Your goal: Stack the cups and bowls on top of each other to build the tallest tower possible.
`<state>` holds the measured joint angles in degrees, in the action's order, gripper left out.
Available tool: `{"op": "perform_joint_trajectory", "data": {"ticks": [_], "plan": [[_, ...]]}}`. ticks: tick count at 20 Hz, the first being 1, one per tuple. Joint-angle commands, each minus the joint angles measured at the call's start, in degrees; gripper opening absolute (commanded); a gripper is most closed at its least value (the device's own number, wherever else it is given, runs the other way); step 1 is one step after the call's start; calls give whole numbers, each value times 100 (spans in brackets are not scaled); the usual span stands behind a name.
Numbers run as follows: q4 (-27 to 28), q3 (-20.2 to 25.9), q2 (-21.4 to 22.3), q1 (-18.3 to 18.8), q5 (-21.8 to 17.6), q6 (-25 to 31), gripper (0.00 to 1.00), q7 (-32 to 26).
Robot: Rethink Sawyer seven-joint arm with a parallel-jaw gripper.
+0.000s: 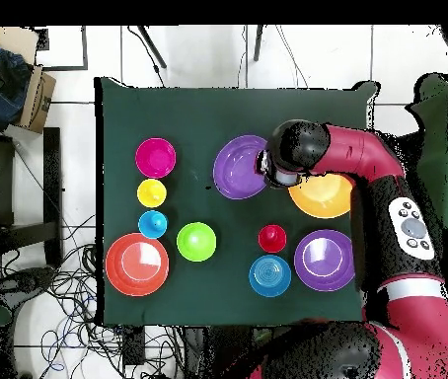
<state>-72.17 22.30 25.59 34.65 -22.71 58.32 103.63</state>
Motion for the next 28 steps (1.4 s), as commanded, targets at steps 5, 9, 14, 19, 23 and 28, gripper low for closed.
{"op": "perform_joint_trajectory", "data": {"ticks": [5, 9, 14, 19, 23, 28], "plan": [[306, 306, -316, -7, -338, -280, 0, -1026], [327, 317, -322, 7, -337, -256, 0, -1050], [283, 321, -311, 22, -338, -282, 0, -1041], [283, 322, -301, 14, -338, -263, 0, -1032], [293, 309, -299, 6, -367, -279, 0, -1028], [387, 336, -428, 28, -427, -360, 0, -1115]]}}
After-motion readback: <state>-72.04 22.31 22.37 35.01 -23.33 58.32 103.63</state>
